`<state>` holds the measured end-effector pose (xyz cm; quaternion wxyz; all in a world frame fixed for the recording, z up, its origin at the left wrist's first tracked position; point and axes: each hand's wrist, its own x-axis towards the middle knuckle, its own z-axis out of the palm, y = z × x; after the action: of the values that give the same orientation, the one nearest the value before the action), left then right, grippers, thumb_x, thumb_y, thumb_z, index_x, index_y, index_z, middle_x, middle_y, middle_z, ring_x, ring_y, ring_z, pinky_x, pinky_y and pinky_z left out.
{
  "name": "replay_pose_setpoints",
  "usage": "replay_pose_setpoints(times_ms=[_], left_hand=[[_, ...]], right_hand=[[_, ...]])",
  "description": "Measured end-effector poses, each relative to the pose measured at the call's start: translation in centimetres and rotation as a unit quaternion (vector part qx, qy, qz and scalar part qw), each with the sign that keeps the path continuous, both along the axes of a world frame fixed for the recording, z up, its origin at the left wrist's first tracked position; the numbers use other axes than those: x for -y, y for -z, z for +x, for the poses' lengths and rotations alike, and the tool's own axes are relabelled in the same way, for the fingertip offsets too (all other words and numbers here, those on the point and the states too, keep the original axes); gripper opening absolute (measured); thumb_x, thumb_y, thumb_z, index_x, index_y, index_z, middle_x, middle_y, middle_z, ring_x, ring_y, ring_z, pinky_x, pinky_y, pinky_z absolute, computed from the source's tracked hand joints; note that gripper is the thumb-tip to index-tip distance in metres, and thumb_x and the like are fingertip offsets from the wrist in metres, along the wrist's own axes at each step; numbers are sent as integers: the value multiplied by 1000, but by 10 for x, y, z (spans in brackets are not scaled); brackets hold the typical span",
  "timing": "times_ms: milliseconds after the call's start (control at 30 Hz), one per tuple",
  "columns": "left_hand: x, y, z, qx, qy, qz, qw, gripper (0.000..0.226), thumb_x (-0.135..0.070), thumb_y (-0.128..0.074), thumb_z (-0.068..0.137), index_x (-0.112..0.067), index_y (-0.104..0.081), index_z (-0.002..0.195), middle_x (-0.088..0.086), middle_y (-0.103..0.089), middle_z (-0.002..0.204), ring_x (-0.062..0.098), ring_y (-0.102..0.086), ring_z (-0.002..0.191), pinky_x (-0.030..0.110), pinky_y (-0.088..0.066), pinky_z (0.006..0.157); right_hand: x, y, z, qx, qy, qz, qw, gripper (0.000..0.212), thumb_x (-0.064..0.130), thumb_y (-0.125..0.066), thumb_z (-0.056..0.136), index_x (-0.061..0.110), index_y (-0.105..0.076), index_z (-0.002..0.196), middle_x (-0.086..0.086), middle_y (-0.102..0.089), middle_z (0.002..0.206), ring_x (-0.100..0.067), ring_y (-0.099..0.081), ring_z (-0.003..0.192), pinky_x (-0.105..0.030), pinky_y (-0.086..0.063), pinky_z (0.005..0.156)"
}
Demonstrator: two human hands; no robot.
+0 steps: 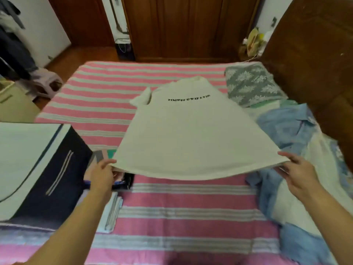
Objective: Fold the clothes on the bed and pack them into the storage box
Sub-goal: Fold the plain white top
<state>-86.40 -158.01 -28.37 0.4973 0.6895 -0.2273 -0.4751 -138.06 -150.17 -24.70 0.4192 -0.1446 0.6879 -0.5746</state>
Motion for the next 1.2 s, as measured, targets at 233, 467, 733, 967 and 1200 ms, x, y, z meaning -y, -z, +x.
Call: replay_pose_setpoints(times_ms=[233, 467, 733, 967, 1200], left_hand=[[-64, 236, 3, 86, 9, 228, 970, 31, 16, -46, 91, -7, -67, 96, 17, -64, 89, 29, -61, 75, 37, -56, 76], [-88, 315, 15, 260, 60, 245, 932, 22, -3, -61, 86, -7, -72, 104, 9, -66, 82, 18, -56, 63, 25, -44, 60], [-142, 278, 35, 479, 345, 232, 773, 19, 3, -56, 90, -1, -69, 102, 18, -62, 90, 34, -58, 73, 36, -44, 66], [-125, 296, 8, 459, 593, 437, 496, 35, -21, -45, 97, -19, -55, 130, 9, -62, 119, 28, -64, 107, 36, -51, 88], [74, 283, -162, 437, 593, 136, 662, 37, -35, -44, 105, -27, -54, 139, 1, -61, 136, 22, -57, 123, 34, -43, 94]], right_hand=[[-61, 270, 15, 40, -20, 222, 974, 30, -7, -47, 93, 11, -66, 109, -10, -69, 87, -21, -65, 81, -26, -59, 74], [-87, 385, 23, -69, 5, 323, 944, 25, 4, -62, 91, 28, -66, 92, -16, -69, 111, -27, -68, 88, -32, -60, 64], [-147, 307, 40, -288, -161, 445, 833, 25, -4, -55, 89, 10, -70, 104, -17, -68, 109, -35, -61, 94, -38, -48, 85], [-113, 331, 27, -309, -417, 579, 629, 25, 7, -51, 94, 0, -67, 112, -22, -63, 118, -37, -61, 107, -32, -47, 81], [143, 315, -34, -465, -318, 358, 745, 29, 8, -49, 94, 4, -68, 115, -23, -65, 120, -39, -62, 107, -36, -45, 83]])
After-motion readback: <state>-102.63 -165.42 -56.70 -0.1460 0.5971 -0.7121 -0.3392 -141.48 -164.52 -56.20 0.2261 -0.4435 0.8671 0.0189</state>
